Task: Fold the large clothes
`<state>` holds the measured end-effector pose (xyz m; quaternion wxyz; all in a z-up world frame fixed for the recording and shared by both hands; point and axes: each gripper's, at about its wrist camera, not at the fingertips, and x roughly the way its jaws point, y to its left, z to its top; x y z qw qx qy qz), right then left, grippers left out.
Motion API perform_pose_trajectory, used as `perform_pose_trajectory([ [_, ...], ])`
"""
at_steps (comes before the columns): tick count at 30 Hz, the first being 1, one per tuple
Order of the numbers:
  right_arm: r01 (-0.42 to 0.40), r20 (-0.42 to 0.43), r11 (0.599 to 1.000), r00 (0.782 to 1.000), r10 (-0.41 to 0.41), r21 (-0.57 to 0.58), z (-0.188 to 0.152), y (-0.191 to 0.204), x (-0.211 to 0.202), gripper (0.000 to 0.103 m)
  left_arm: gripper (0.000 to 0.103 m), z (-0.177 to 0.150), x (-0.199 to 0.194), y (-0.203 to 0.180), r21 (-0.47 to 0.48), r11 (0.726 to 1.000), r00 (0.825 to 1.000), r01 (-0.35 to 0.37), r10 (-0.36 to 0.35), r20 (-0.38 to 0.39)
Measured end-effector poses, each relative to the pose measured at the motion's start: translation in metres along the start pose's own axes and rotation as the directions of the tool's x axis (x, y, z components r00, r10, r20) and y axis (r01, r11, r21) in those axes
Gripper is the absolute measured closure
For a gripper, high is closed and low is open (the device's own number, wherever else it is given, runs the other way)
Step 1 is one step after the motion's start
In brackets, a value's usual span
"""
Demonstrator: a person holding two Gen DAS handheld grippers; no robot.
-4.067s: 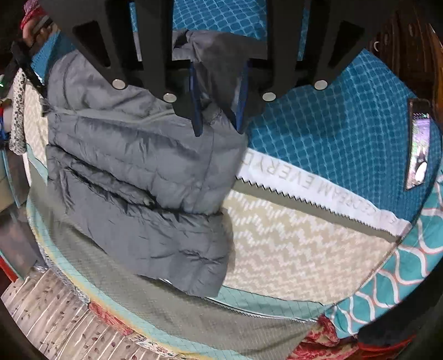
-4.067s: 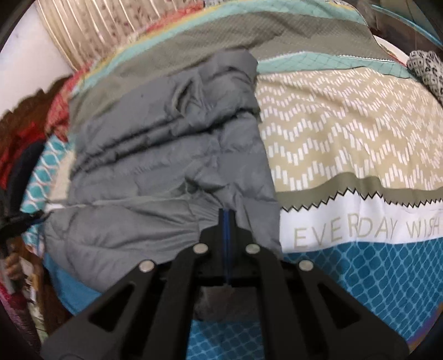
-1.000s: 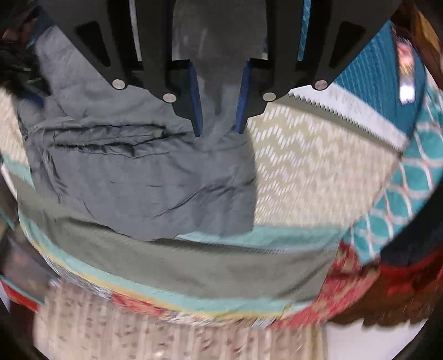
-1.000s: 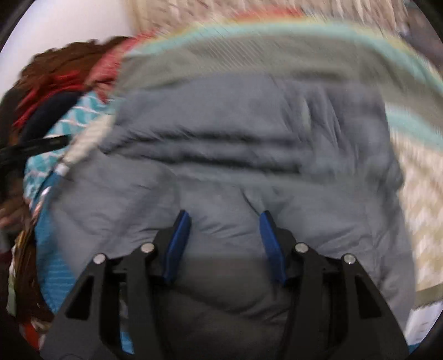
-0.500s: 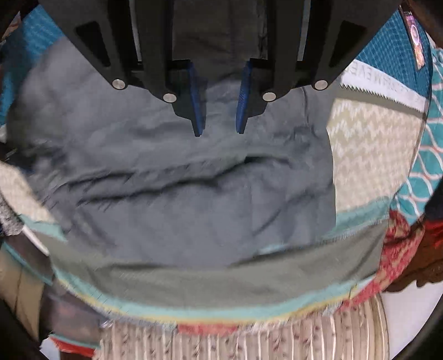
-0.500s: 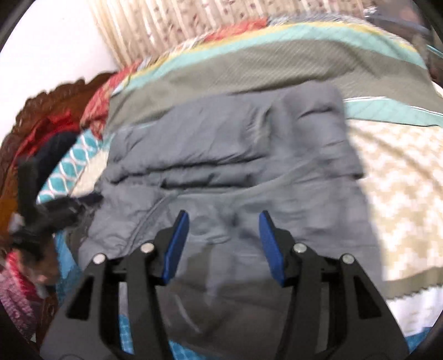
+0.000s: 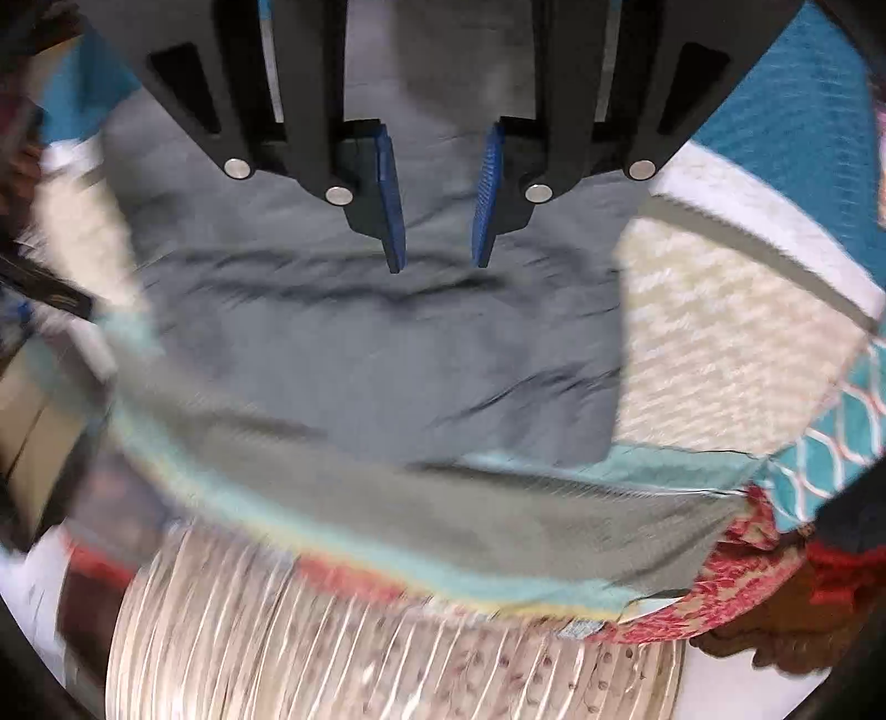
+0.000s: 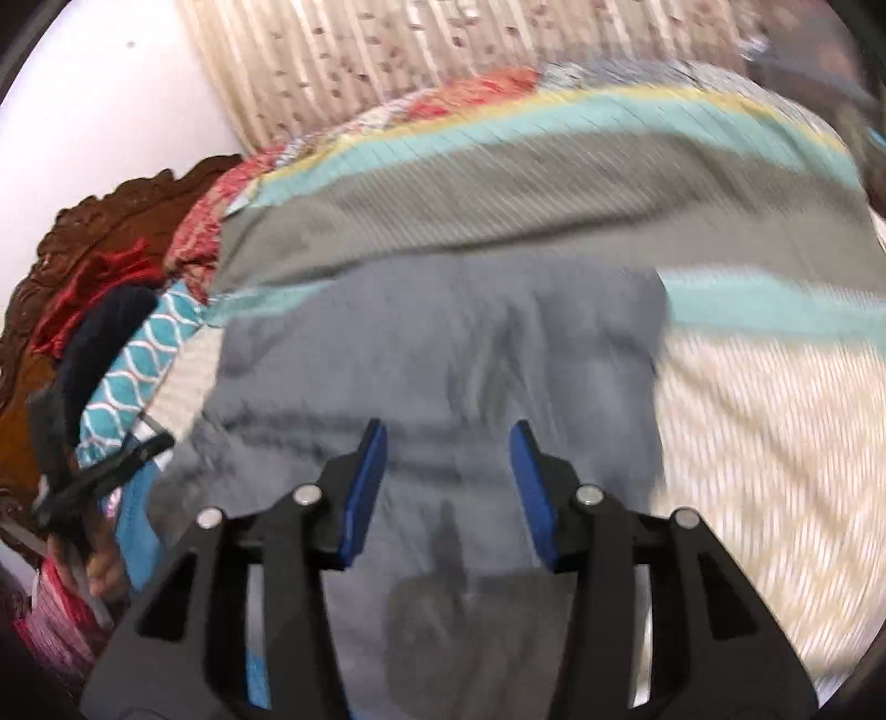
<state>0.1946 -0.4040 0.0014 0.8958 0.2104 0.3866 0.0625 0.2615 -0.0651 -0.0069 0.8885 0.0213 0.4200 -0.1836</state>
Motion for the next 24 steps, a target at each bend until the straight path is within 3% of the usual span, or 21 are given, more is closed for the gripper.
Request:
perform_pose_trajectory([
  [1, -0.015, -0.015, 1.0, 1.0, 0.015, -0.002, 0.023, 0.004, 0.013, 0.047, 0.07, -0.001, 0.002, -0.014, 0.017, 0.999, 0.999, 0.042, -0.042, 0.007],
  [4, -0.066, -0.066, 0.997, 0.996, 0.068, 0.042, 0.085, 0.009, 0.066, 0.039, 0.07, -0.008, 0.022, -0.047, 0.08, 0.988, 0.991, 0.133, -0.132, -0.021],
  [7, -0.074, -0.149, 0.991, 0.985, 0.091, 0.116, 0.131, 0.006, 0.129, 0.033, 0.07, -0.028, 0.056, -0.068, 0.131, 0.981, 0.987, 0.142, -0.131, -0.095],
  [10, -0.06, -0.237, 0.984, 0.967, 0.099, 0.165, 0.158, 0.0, 0.193, 0.032, 0.07, -0.048, 0.091, -0.058, 0.108, 0.989, 0.979, 0.105, -0.084, -0.186],
  [16, 0.014, -0.342, 0.993, 0.939, 0.028, 0.121, 0.164, -0.01, 0.283, 0.032, 0.07, -0.059, 0.11, -0.038, 0.024, 0.989, 0.968, 0.145, -0.137, -0.21],
  [21, -0.042, -0.349, 0.985, 0.932, 0.098, 0.167, 0.149, -0.016, 0.304, 0.029, 0.07, -0.066, 0.107, -0.037, 0.032, 0.989, 0.975, 0.141, -0.133, -0.178],
  [23, -0.091, -0.349, 0.985, 0.927, 0.139, 0.15, 0.147, -0.01, 0.3, 0.053, 0.07, -0.069, 0.105, -0.038, 0.033, 0.989, 0.976, 0.143, -0.135, -0.17],
  [24, -0.11, -0.349, 0.984, 0.925, 0.153, 0.141, 0.147, -0.006, 0.297, 0.077, 0.07, -0.071, 0.103, -0.038, 0.03, 0.989, 0.976, 0.145, -0.138, -0.169],
])
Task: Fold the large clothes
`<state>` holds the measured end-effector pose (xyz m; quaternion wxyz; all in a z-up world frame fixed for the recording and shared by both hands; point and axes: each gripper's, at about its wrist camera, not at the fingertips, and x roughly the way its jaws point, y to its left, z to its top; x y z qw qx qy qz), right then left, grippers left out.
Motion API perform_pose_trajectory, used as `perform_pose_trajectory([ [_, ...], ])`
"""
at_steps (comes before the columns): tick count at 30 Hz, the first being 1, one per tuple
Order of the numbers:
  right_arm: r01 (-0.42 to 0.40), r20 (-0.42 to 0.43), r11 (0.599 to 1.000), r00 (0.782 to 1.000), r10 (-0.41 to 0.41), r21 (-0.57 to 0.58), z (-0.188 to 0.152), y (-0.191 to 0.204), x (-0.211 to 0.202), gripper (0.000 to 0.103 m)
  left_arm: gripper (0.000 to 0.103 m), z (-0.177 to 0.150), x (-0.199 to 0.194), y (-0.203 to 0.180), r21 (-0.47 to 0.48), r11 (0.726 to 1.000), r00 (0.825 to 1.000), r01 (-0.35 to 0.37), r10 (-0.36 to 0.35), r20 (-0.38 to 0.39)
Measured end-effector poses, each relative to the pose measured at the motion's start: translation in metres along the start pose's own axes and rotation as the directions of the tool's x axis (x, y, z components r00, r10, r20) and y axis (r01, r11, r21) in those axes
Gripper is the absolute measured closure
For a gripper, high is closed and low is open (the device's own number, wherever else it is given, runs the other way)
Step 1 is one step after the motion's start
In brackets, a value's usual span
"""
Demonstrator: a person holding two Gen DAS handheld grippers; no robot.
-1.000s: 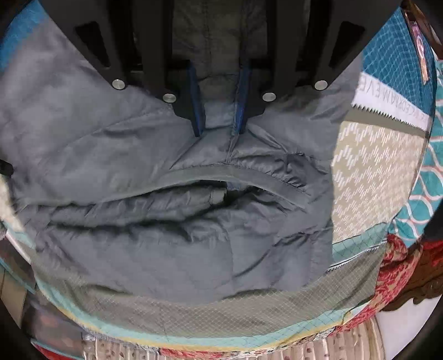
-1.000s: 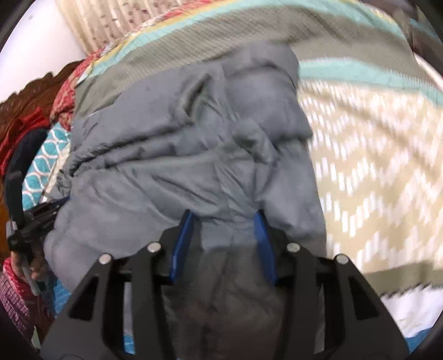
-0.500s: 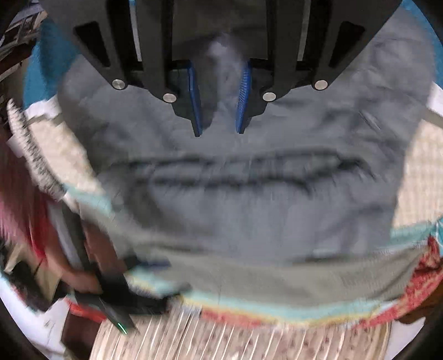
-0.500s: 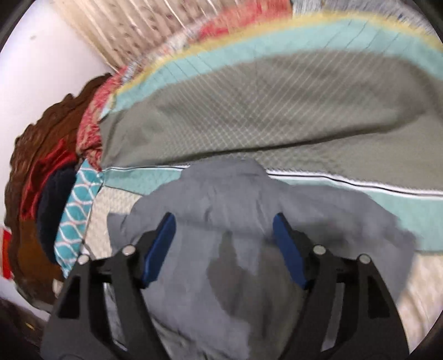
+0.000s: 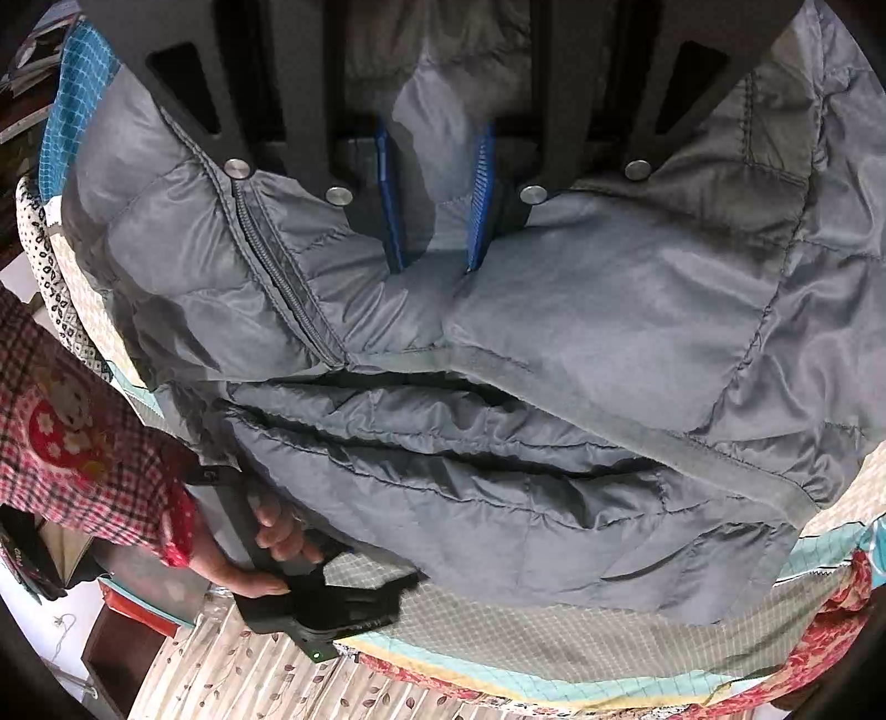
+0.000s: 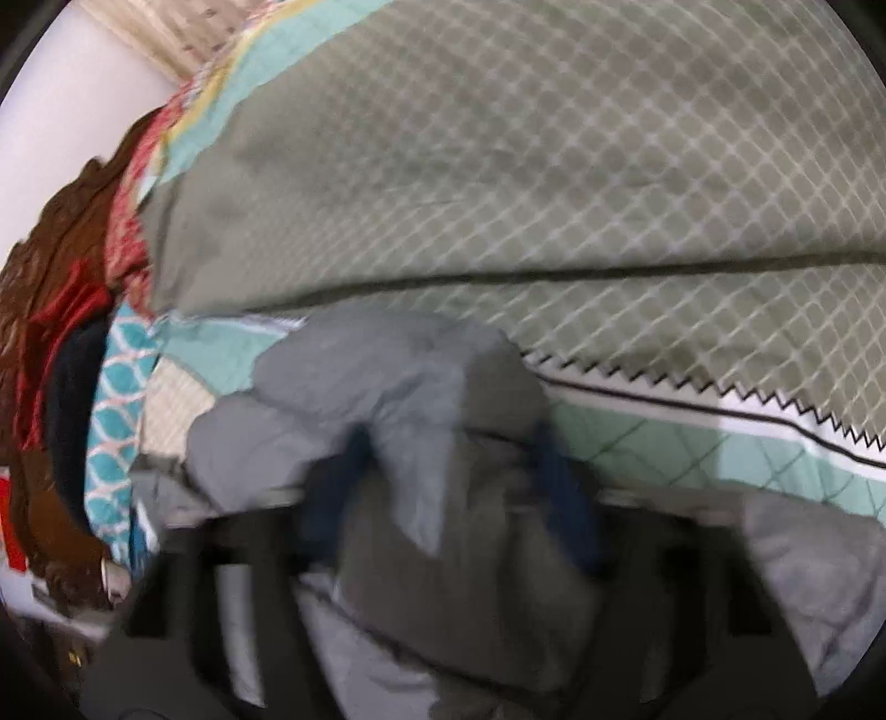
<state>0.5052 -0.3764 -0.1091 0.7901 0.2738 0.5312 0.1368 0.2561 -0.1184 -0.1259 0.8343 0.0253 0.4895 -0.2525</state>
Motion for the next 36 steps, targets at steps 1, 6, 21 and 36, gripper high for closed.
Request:
perform_pose_trajectory([
  [1, -0.01, 0.004, 1.0, 1.0, 0.01, -0.009, -0.002, 0.007, -0.001, 0.088, 0.07, 0.0, -0.001, -0.001, -0.001, 1.0, 1.0, 0.0, 0.0, -0.001],
  [6, -0.034, 0.081, 0.993, 0.996, 0.043, -0.111, -0.023, 0.046, -0.054, 0.095, 0.07, 0.001, 0.0, -0.007, 0.016, 0.999, 1.0, -0.028, 0.028, -0.01],
  [21, 0.255, 0.332, 0.765, 0.942, -0.058, -0.591, -0.277, 0.149, -0.174, 0.096, 0.07, -0.027, -0.204, 0.078, -0.259, 0.953, 0.971, -0.157, 0.197, 0.137],
  [36, 0.458, 0.391, 0.701, 0.88, -0.271, -0.547, -0.459, 0.135, -0.145, 0.096, 0.07, 0.016, -0.257, 0.016, -0.107, 0.988, 0.947, -0.113, 0.14, 0.289],
])
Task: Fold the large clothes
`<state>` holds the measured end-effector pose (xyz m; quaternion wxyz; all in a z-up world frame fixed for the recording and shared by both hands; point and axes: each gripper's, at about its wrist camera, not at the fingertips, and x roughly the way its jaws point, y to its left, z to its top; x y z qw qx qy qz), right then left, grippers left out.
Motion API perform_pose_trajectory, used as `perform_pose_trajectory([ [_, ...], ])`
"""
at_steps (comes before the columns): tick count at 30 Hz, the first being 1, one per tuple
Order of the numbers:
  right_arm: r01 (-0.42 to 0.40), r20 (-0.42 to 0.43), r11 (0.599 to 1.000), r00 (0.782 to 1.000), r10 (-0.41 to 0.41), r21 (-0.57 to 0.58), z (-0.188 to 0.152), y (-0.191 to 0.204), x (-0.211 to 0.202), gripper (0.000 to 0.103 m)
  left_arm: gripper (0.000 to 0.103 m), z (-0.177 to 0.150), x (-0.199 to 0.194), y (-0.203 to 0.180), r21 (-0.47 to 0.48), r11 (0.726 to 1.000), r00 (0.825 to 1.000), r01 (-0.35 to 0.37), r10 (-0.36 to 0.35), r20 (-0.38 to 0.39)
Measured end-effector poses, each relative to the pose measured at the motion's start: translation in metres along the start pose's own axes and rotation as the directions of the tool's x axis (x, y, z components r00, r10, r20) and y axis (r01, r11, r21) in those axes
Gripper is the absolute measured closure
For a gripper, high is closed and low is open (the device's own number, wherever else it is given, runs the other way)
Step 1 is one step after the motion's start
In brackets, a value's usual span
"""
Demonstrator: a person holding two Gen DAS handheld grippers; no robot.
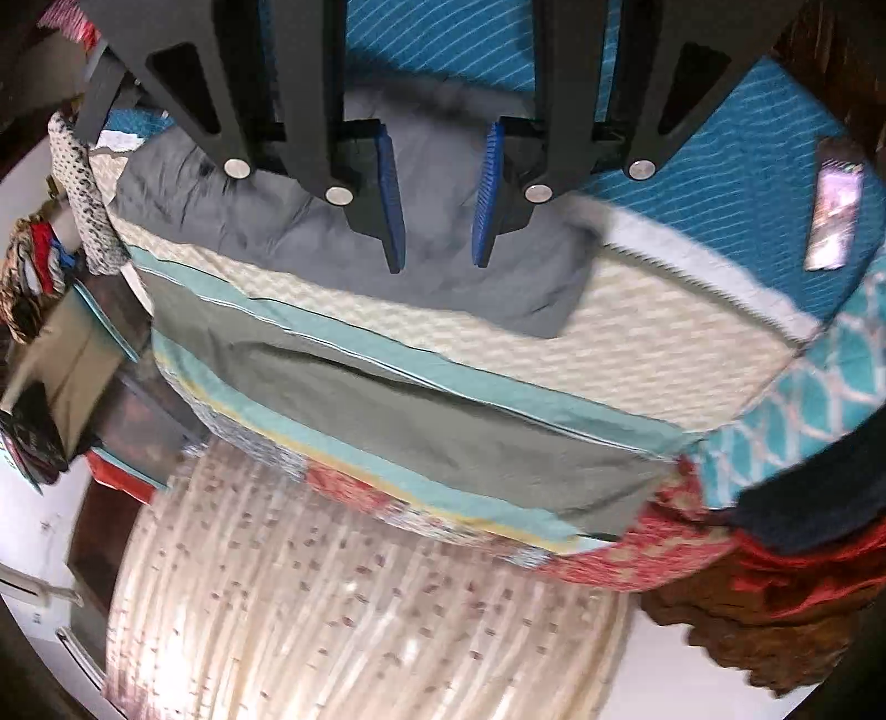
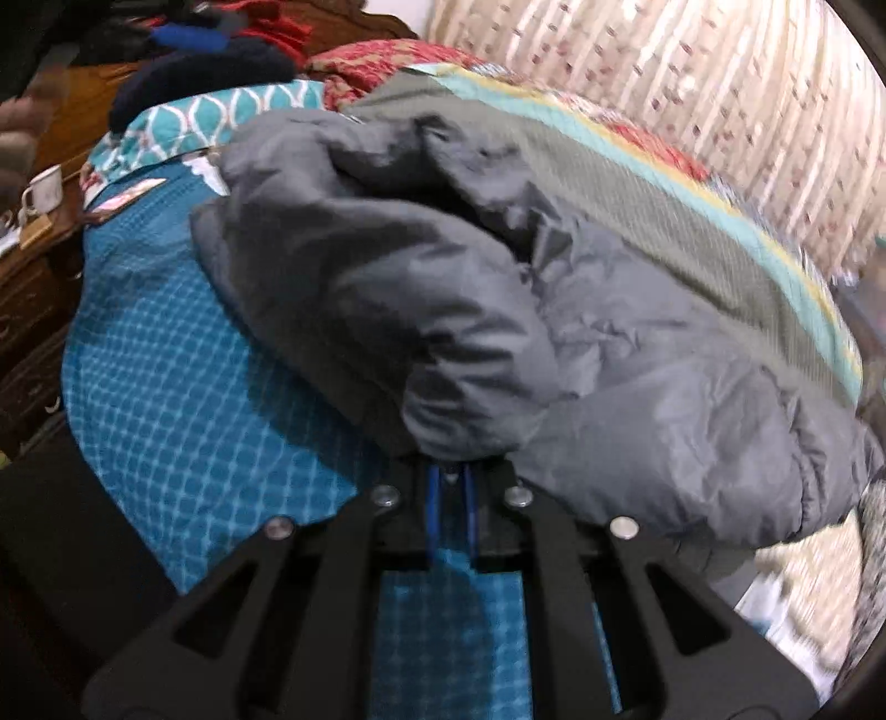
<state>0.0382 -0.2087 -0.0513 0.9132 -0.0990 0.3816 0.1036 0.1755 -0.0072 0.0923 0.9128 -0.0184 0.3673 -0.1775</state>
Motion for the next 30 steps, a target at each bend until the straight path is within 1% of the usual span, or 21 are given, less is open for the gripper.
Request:
perform_pose_trajectory([
  [1, 0.003, -0.015, 1.0, 1.0, -0.003, 0.015, -0.005, 0.0, 0.004, 0.096, 0.07, 0.002, 0.016, -0.008, 0.013, 1.0, 0.999, 0.025, -0.025, -0.029],
  [2, 0.018, -0.029, 0.999, 0.999, -0.017, 0.036, -0.009, -0.002, 0.009, 0.096, 0.07, 0.0, 0.034, -0.017, 0.033, 0.999, 0.998, 0.023, -0.021, -0.063],
  [3, 0.022, -0.031, 0.999, 0.999, -0.02, 0.049, -0.009, 0.0, 0.009, 0.091, 0.07, -0.005, 0.048, -0.023, 0.048, 0.999, 0.996, 0.024, -0.02, -0.09],
  [4, 0.028, -0.036, 0.998, 0.999, -0.026, 0.059, -0.01, -0.001, 0.01, 0.084, 0.07, -0.011, 0.069, -0.032, 0.077, 0.996, 0.99, 0.035, -0.024, -0.139],
  [5, 0.039, -0.044, 0.997, 0.998, -0.037, 0.066, -0.011, -0.001, 0.008, 0.081, 0.07, -0.02, 0.089, -0.041, 0.107, 0.994, 0.983, 0.031, -0.011, -0.185],
  [6, 0.039, -0.045, 0.997, 0.998, -0.036, 0.072, -0.011, -0.001, 0.003, 0.067, 0.07, -0.028, 0.1, -0.046, 0.126, 0.992, 0.977, 0.027, 0.001, -0.213],
  [7, 0.032, -0.037, 0.997, 0.999, -0.029, 0.075, -0.013, -0.001, -0.004, 0.05, 0.07, -0.038, 0.115, -0.053, 0.15, 0.988, 0.968, 0.033, 0.005, -0.251],
  [9, 0.025, 0.0, 0.997, 1.0, -0.025, 0.078, -0.016, -0.006, -0.026, 0.042, 0.07, -0.052, 0.123, -0.061, 0.171, 0.984, 0.963, 0.037, 0.01, -0.268],
  [11, 0.023, 0.012, 0.995, 1.0, -0.025, 0.1, -0.02, -0.015, -0.046, 0.042, 0.07, -0.058, 0.124, -0.062, 0.17, 0.985, 0.963, 0.038, 0.009, -0.269],
  [13, 0.03, 0.048, 0.985, 0.998, -0.039, 0.172, -0.021, -0.035, -0.071, 0.042, 0.07, -0.055, 0.119, -0.057, 0.146, 0.988, 0.959, 0.054, -0.011, -0.283],
  [14, 0.038, 0.074, 0.975, 0.996, -0.055, 0.22, -0.019, -0.048, -0.082, 0.042, 0.07, -0.051, 0.112, -0.055, 0.131, 0.989, 0.962, 0.064, -0.026, -0.273],
  [15, 0.048, 0.09, 0.967, 0.993, -0.073, 0.252, -0.016, -0.058, -0.089, 0.042, 0.07, -0.048, 0.107, -0.052, 0.123, 0.99, 0.967, 0.067, -0.035, -0.252],
  [17, 0.083, 0.137, 0.939, 0.981, -0.136, 0.334, -0.004, -0.086, -0.1, 0.042, 0.07, -0.035, 0.085, -0.051, 0.093, 0.992, 0.983, 0.079, -0.063, -0.171],
  [19, 0.084, 0.17, 0.916, 0.972, -0.162, 0.392, 0.008, -0.105, -0.1, 0.042, 0.07, -0.027, 0.077, -0.056, 0.075, 0.991, 0.986, 0.107, -0.096, -0.137],
  [20, 0.088, 0.174, 0.902, 0.969, -0.176, 0.422, 0.016, -0.116, -0.094, 0.042, 0.07, -0.024, 0.076, -0.063, 0.084, 0.989, 0.985, 0.119, -0.108, -0.134],
  [21, 0.089, 0.173, 0.893, 0.968, -0.182, 0.442, 0.02, -0.122, -0.088, 0.042, 0.07, -0.024, 0.077, -0.071, 0.107, 0.986, 0.984, 0.13, -0.115, -0.136],
  [23, 0.051, 0.185, 0.882, 0.971, -0.154, 0.468, 0.024, -0.13, -0.07, 0.042, 0.07, -0.031, 0.082, -0.087, 0.166, 0.977, 0.982, 0.137, -0.113, -0.149],
  [25, 0.048, 0.164, 0.879, 0.976, -0.142, 0.475, 0.022, -0.132, -0.053, 0.042, 0.07, -0.043, 0.092, -0.1, 0.21, 0.967, 0.978, 0.146, -0.108, -0.181],
  [27, 0.075, 0.1, 0.873, 0.985, -0.139, 0.483, 0.013, -0.136, -0.027, 0.042, 0.07, -0.054, 0.111, -0.107, 0.229, 0.962, 0.969, 0.148, -0.094, -0.229],
  [29, 0.127, 0.02, 0.864, 0.988, -0.156, 0.488, -0.001, -0.141, -0.004, 0.042, 0.07, -0.07, 0.138, -0.115, 0.269, 0.956, 0.961, 0.114, -0.038, -0.273],
  [30, 0.167, -0.045, 0.857, 0.985, -0.167, 0.488, -0.014, -0.148, 0.014, 0.042, 0.07, -0.077, 0.152, -0.117, 0.288, 0.953, 0.957, 0.094, -0.007, -0.289],
])
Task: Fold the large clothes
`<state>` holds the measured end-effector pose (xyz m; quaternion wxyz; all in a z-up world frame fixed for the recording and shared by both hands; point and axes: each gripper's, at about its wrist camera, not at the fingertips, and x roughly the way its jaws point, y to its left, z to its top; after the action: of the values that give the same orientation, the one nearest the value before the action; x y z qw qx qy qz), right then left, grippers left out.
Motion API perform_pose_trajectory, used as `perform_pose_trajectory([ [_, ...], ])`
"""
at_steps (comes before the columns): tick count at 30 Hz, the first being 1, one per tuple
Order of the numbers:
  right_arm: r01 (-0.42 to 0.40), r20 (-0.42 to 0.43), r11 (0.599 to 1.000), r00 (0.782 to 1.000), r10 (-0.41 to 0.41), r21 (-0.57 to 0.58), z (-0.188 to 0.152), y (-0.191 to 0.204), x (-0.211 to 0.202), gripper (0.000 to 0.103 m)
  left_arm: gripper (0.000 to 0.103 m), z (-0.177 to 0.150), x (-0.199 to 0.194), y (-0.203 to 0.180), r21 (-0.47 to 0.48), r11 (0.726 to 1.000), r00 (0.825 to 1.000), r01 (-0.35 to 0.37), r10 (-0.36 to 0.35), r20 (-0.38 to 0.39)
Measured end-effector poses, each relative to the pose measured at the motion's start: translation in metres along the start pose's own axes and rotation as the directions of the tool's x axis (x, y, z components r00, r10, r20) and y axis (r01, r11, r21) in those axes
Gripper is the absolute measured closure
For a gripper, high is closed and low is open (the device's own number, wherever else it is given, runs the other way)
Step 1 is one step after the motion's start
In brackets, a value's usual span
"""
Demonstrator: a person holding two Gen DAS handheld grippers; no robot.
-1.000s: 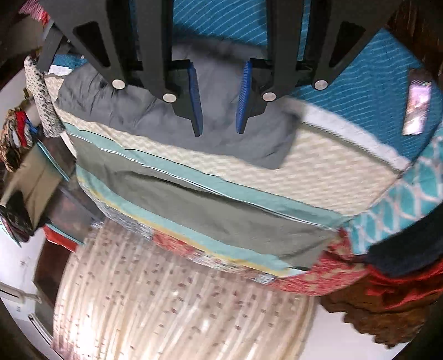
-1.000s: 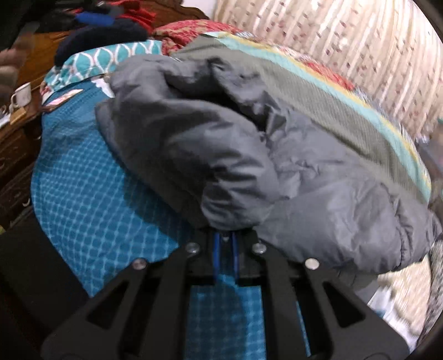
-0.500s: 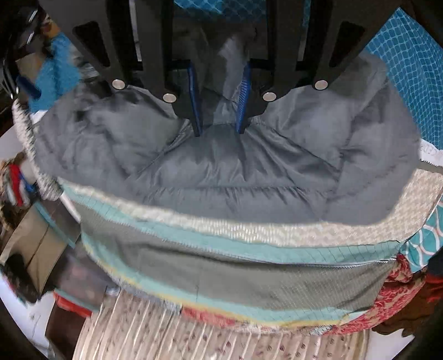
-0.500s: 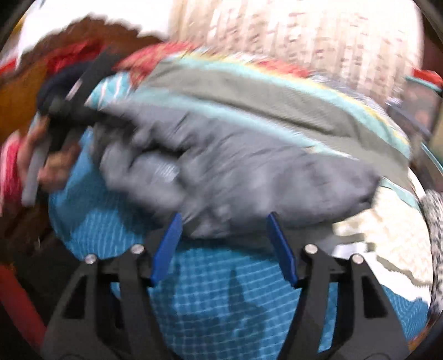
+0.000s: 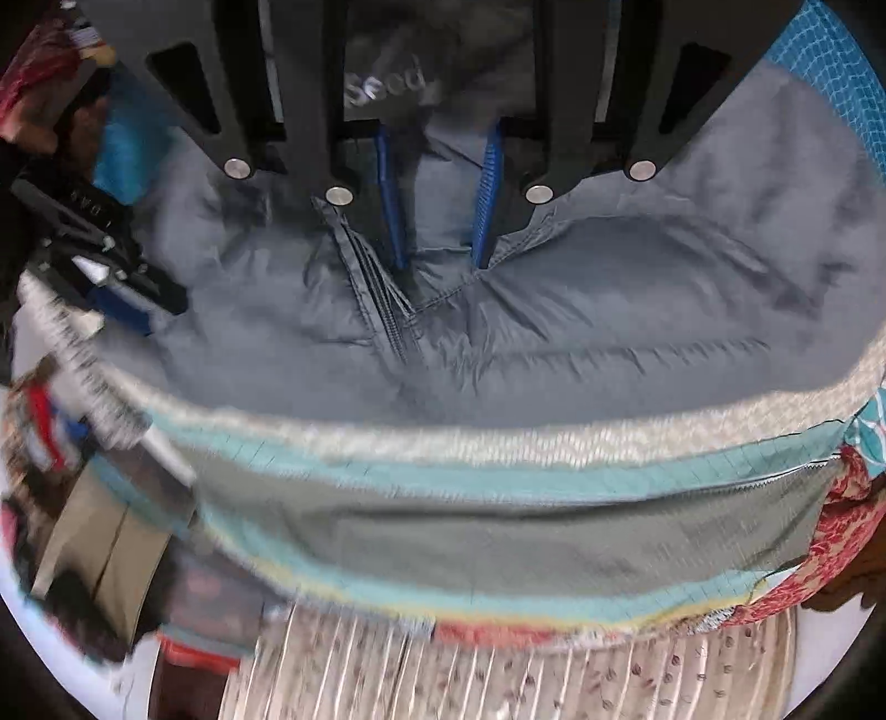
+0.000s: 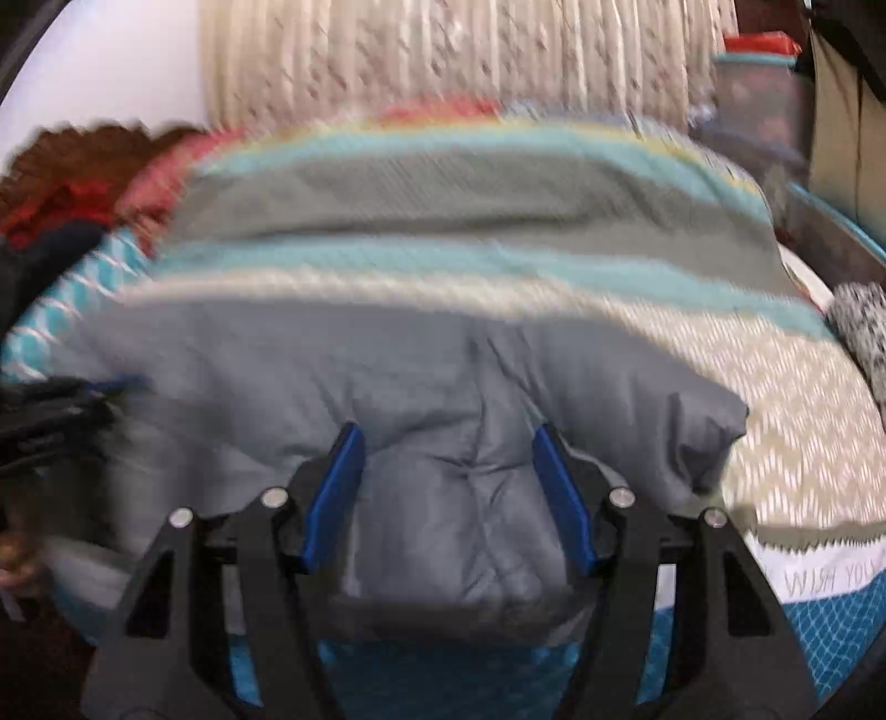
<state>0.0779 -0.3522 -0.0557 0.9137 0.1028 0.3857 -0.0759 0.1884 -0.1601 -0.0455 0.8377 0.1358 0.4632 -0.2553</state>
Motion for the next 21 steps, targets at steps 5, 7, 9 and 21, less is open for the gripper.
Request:
perform_pose_trajectory([
  [5, -0.049, -0.058, 0.988, 0.997, 0.058, 0.145, -0.016, -0.041, 0.042, 0.042, 0.07, 0.004, 0.036, -0.01, 0.042, 0.998, 0.998, -0.043, 0.045, -0.043],
  [7, -0.077, -0.085, 0.973, 0.992, 0.097, 0.217, -0.02, -0.054, 0.062, 0.042, 0.07, 0.005, 0.047, -0.013, 0.049, 0.998, 0.997, -0.049, 0.052, -0.052],
  [9, -0.087, -0.096, 0.963, 0.989, 0.115, 0.257, -0.018, -0.057, 0.073, 0.042, 0.07, 0.002, 0.057, -0.011, 0.039, 0.998, 0.997, -0.045, 0.047, -0.065],
  [21, -0.098, -0.083, 0.965, 0.989, 0.121, 0.242, -0.01, -0.059, 0.029, 0.041, 0.07, -0.001, -0.042, 0.021, 0.058, 0.998, 0.999, -0.005, 0.002, 0.036],
])
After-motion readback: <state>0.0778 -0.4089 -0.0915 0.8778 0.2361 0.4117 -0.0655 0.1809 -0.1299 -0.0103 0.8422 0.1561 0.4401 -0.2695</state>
